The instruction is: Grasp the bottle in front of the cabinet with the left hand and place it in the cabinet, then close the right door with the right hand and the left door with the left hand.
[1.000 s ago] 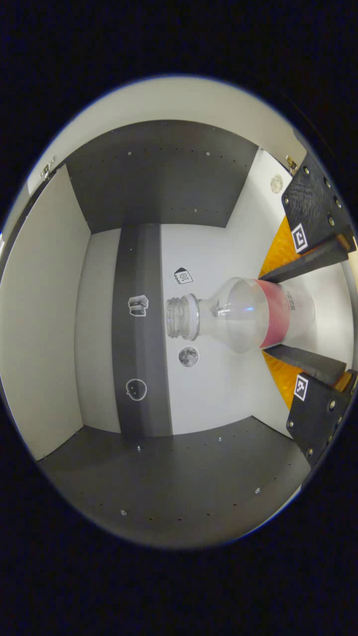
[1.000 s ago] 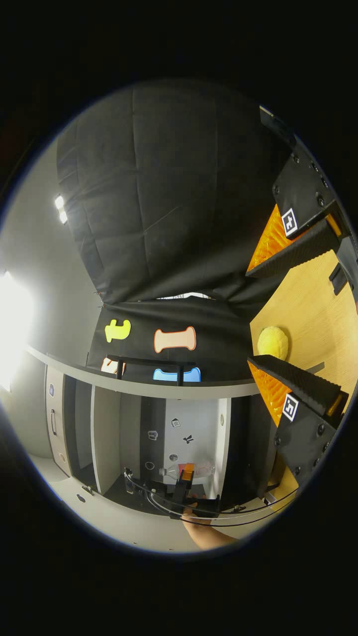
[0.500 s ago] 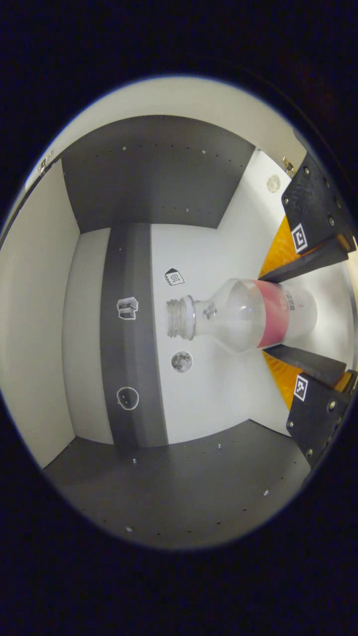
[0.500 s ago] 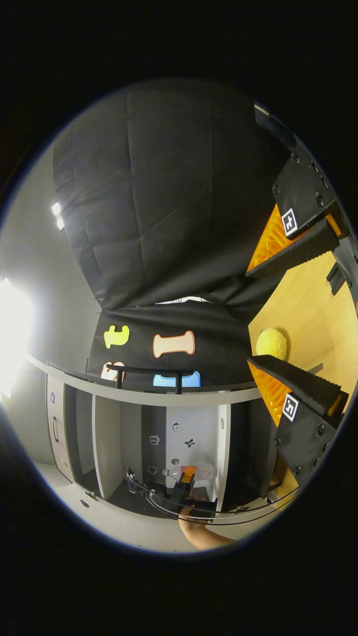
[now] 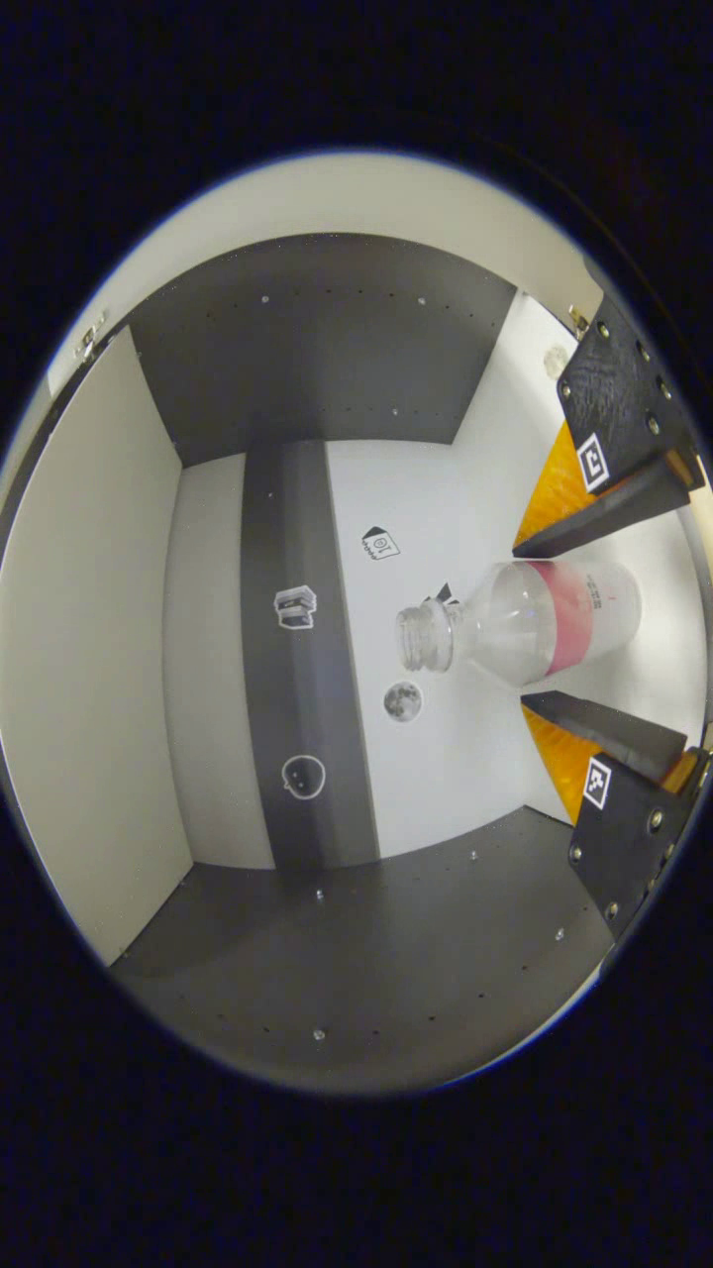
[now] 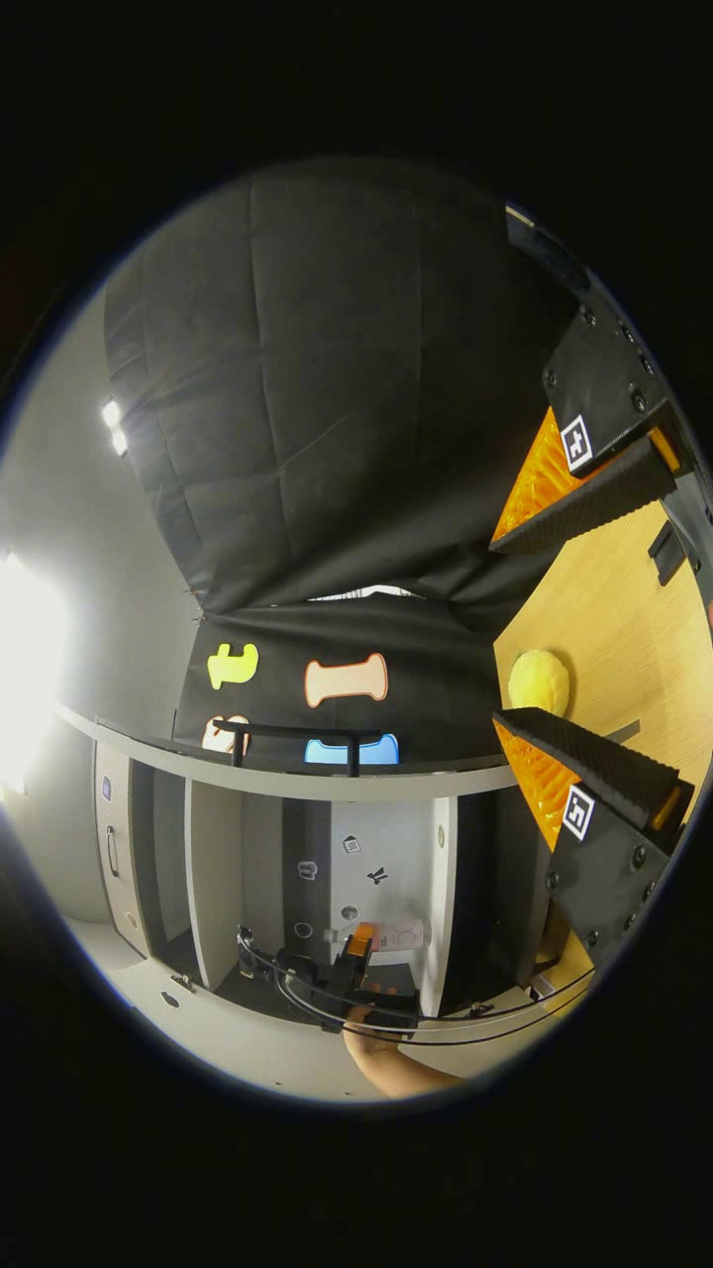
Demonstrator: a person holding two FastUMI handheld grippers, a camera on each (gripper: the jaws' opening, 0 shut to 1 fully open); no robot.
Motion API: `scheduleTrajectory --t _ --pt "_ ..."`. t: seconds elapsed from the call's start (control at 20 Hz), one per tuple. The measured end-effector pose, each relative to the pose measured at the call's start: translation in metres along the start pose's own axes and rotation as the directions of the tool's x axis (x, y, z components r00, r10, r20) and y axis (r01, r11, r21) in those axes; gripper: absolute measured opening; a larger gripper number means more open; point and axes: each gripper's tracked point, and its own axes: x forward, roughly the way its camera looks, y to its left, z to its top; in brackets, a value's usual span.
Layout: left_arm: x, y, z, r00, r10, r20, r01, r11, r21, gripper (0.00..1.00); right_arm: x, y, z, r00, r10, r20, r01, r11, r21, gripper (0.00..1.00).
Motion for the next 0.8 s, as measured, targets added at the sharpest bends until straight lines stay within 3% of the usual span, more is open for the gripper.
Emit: scheduleTrajectory --t 0.25,0.35,0.4,0.8 --pt "-0.053 -0.002 0.02 0.998 0.032 0.054 -0.027 0.996 -0.085 0.85 -0.004 -0.01 0.017 0.999 0.037 0.028 -0.038 0.999 0.025 0.99" --pt "-0.077 -0.001 0.027 0.996 0.053 0.076 -0.047 0.995 -0.087 0.81 -0.006 -0.018 0.027 0.997 0.058 0.043 -0.059 0.998 0.035 0.99" --pt "-0.09 -0.004 0.03 0.994 0.057 0.088 -0.049 0.995 -0.088 0.88 -0.005 -0.021 0.03 0.997 0.068 0.048 -0.07 0.997 0.039 0.99" --pt "-0.207 -0.014 0.037 0.982 0.124 0.146 -0.109 0.989 -0.101 0.88 0.015 -0.038 0.07 0.982 0.168 0.083 -0.174 0.982 0.07 0.99"
